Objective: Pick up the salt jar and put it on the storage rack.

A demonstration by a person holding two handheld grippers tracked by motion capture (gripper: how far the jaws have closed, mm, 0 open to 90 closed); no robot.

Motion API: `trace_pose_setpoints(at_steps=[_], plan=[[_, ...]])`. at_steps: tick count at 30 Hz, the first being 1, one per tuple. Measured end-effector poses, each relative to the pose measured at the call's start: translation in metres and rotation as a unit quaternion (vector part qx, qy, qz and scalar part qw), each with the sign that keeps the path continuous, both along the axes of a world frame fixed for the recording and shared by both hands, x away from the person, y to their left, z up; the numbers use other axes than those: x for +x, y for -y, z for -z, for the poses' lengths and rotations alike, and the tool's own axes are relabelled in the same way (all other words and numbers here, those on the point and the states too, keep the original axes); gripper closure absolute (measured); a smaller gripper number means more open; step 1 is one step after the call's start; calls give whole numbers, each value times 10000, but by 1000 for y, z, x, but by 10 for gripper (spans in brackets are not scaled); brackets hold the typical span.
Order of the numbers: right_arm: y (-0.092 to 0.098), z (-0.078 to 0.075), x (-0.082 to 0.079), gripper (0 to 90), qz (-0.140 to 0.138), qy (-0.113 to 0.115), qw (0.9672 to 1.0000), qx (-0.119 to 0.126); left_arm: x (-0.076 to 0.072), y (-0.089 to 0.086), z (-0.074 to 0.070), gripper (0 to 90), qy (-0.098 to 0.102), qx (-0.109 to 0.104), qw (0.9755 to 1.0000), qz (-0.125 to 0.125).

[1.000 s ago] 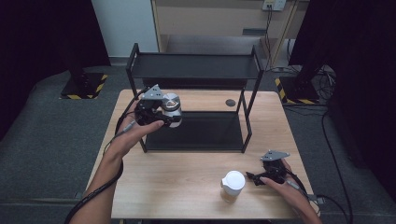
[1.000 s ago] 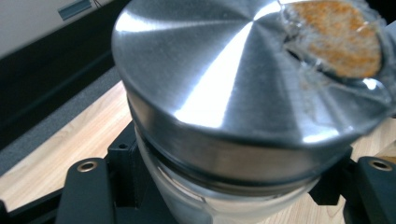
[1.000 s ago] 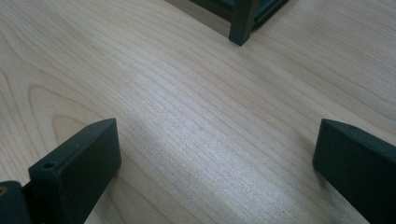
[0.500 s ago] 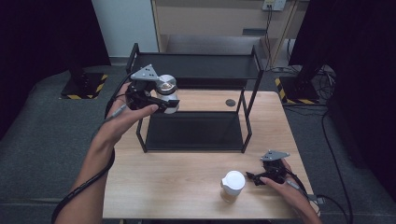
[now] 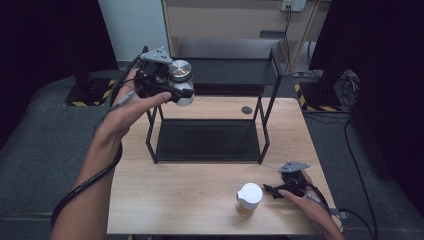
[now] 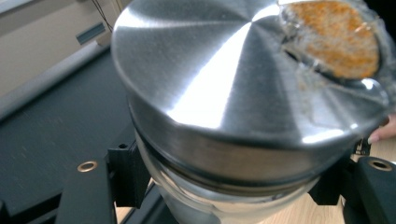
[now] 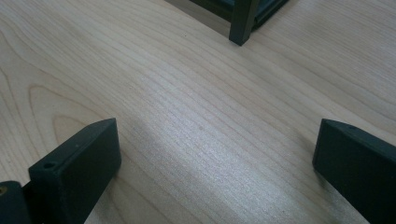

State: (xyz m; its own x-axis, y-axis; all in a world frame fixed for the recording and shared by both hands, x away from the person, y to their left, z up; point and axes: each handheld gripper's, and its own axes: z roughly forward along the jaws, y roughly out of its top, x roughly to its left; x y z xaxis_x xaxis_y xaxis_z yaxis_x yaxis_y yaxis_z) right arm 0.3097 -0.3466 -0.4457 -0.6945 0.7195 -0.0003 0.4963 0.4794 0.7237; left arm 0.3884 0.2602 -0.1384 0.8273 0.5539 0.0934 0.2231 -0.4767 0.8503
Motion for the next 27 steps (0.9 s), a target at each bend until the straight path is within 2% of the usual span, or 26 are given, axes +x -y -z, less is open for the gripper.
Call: trace_pose_setpoints(at_steps=[8, 14, 24, 27], plan=[[0, 0, 0, 18, 0, 1, 10000, -4, 10, 2, -17, 293, 120, -33, 9999, -30], [0, 0, 0, 18, 0, -7, 10000, -1, 24, 3, -27, 293, 131, -60, 9997, -184], [0, 0, 0, 18, 0, -1, 10000, -3, 38, 8, -31, 293, 120, -39, 9994, -308], [0, 0, 0, 18, -2, 1, 10000, -3, 47, 8, -30, 293, 66, -61, 9992, -387]])
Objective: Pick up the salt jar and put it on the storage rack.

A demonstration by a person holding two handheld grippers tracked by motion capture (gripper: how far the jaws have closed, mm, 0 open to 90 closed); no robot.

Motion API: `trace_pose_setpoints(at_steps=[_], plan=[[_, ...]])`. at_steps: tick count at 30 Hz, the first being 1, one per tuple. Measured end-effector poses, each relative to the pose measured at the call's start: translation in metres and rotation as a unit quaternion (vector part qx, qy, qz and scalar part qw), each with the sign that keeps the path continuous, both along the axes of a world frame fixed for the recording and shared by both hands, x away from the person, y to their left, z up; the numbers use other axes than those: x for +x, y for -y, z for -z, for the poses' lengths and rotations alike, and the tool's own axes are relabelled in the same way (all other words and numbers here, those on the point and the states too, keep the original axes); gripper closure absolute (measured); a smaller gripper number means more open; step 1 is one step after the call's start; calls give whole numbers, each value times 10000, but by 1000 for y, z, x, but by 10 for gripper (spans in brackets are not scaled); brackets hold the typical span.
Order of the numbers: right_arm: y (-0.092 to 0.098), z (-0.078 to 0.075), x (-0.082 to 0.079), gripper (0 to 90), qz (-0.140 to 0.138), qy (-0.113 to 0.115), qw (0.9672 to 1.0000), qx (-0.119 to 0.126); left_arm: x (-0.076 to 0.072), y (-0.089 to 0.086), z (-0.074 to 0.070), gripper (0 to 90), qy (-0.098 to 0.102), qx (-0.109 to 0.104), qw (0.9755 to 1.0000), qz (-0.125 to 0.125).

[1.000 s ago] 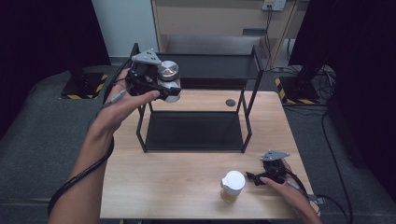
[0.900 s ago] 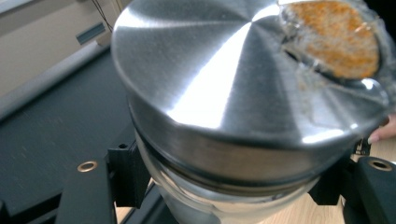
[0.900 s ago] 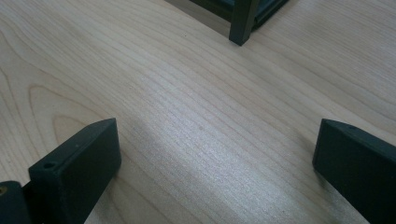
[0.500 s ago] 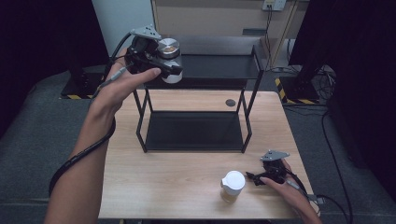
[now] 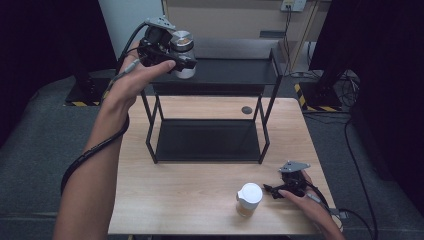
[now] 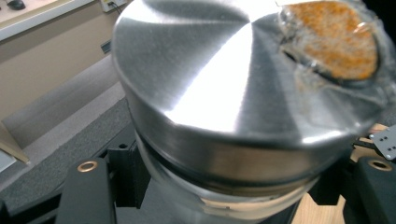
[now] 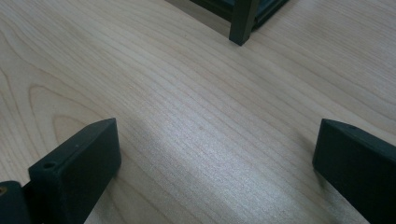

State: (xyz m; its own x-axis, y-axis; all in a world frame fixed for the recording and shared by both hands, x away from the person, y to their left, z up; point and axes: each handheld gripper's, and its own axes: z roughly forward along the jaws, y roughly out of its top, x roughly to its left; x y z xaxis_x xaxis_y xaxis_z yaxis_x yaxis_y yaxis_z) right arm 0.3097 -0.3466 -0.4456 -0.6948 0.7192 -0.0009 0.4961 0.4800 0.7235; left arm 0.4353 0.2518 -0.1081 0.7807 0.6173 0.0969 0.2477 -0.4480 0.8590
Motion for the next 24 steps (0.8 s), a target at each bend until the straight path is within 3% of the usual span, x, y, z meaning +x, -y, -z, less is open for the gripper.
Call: trace_pose_setpoints(at_steps=[10, 24], plan=[[0, 0, 0, 18, -4, 1, 10000, -2, 21, 0, 8, 294, -248, 66, 9996, -139], [1, 0, 0, 18, -16, 1, 10000, -2, 37, 1, 17, 294, -498, 25, 9985, -222]])
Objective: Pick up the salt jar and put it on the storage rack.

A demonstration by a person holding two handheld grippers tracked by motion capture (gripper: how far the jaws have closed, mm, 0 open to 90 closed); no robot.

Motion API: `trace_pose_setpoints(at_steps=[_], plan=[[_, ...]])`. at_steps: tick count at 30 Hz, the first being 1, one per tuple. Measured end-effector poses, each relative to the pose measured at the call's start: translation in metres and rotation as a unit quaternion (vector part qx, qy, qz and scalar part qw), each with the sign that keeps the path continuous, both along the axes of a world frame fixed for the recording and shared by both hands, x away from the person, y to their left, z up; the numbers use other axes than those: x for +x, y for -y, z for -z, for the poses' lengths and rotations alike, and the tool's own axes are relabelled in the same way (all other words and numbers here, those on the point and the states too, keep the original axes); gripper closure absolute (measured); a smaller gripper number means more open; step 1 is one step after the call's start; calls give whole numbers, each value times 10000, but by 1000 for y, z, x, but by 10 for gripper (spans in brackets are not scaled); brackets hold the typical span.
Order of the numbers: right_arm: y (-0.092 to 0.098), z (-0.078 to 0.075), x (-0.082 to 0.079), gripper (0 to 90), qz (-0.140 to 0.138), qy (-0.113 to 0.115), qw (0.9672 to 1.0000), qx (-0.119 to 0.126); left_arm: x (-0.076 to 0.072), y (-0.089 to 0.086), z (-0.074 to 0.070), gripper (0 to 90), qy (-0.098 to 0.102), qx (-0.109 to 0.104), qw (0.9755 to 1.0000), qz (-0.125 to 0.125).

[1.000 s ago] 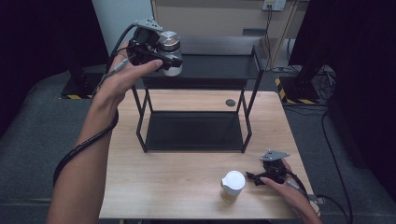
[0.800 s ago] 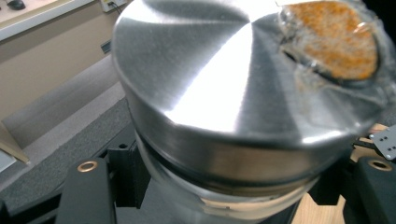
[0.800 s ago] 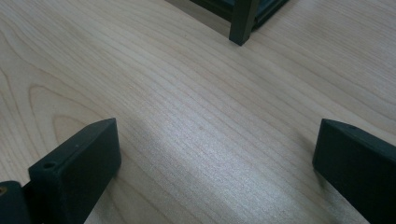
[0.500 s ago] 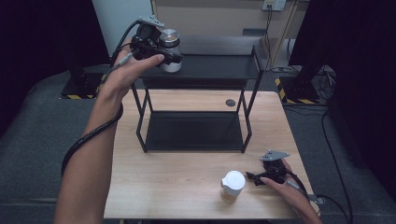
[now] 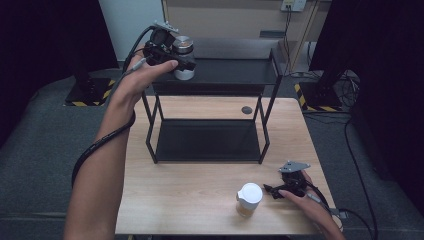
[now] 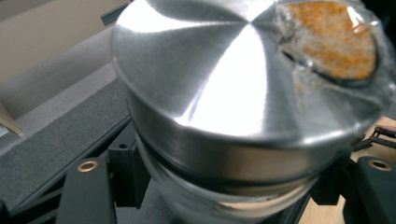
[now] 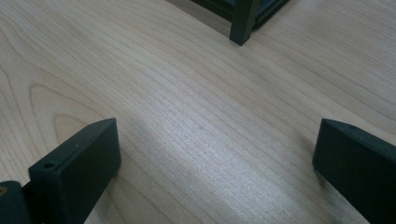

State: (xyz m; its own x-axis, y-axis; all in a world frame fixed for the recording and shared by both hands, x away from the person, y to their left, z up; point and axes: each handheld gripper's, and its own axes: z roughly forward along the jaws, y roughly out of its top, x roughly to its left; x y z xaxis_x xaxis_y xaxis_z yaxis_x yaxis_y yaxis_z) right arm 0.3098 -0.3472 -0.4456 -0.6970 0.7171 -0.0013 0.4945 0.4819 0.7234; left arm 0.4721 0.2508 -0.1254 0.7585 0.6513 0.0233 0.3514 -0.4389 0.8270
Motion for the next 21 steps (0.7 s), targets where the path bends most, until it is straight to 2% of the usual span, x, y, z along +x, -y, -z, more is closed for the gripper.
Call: trace_pose_setpoints(at_steps=[5, 12, 14, 18, 21], plan=[[0, 0, 0, 18, -4, 2, 10000, -1, 5, -1, -3, 293, -130, 10, 9999, 19], [0, 0, 0, 19, -2, 0, 10000, 0, 7, 0, -6, 290, -190, 44, 9998, 19], [0, 0, 0, 19, -3, 1, 10000, -1, 4, 2, -7, 265, -155, 116, 9998, -64], [0, 0, 0, 19, -6, 3, 10000, -2, -5, -4, -9, 150, -85, 67, 9998, -167], [0, 0, 0, 19, -9, 5, 10000, -2, -15, -10, -12, 132, -13, 70, 9998, -183]])
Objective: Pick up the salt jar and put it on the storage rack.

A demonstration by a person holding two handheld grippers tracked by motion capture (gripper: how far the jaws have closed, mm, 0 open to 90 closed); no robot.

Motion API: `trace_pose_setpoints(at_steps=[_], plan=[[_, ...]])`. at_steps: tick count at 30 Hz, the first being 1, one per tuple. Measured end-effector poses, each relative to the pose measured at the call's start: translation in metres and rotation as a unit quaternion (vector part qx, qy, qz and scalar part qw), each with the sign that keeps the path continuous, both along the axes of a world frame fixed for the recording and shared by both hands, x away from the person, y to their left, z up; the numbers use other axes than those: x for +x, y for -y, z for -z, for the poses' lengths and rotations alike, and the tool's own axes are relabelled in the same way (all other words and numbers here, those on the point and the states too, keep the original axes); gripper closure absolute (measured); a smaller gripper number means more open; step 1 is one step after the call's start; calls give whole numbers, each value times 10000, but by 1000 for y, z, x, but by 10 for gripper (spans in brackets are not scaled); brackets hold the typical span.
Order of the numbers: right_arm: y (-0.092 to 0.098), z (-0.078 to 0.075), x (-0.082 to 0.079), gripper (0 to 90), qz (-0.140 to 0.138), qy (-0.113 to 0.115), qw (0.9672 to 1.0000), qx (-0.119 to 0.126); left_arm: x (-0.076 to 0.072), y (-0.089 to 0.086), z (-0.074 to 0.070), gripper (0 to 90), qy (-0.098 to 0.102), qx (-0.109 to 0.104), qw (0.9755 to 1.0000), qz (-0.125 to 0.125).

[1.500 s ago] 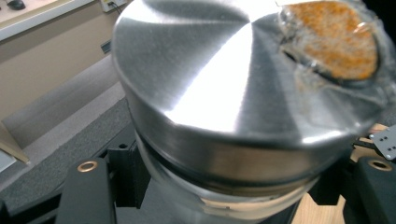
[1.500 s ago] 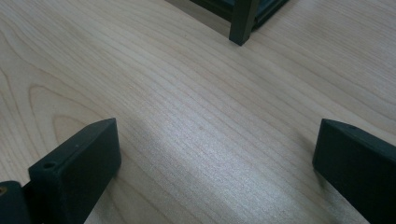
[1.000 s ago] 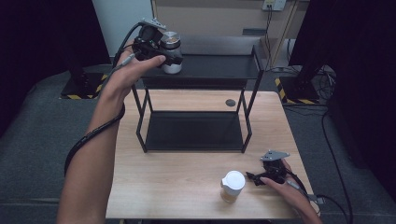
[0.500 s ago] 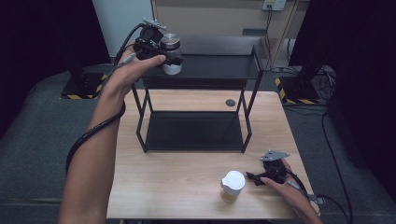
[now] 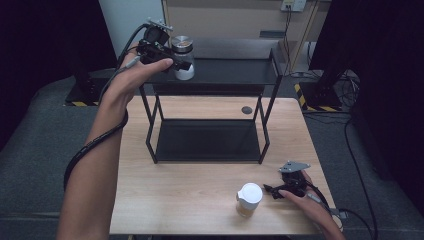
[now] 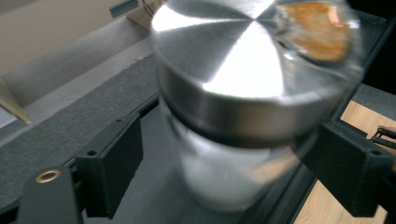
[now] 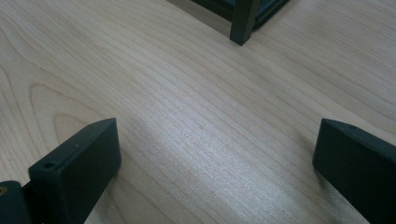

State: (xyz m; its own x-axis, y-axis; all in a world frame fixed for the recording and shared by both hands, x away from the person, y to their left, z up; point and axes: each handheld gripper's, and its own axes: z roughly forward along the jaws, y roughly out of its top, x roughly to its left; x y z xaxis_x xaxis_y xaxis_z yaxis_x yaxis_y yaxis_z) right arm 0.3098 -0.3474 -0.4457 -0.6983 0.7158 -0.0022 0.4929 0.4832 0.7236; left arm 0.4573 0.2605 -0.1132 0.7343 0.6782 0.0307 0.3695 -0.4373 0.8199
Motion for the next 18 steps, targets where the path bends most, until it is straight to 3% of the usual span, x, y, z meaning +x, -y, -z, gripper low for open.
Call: trace_pose_setpoints(at_steps=[9, 18], plan=[[0, 0, 0, 19, 3, 0, 10000, -1, -27, -16, -9, 133, 191, 115, 9997, 15], [0, 0, 0, 19, -3, -2, 10000, -3, -58, -37, -2, 146, 436, 10, 9973, 599]])
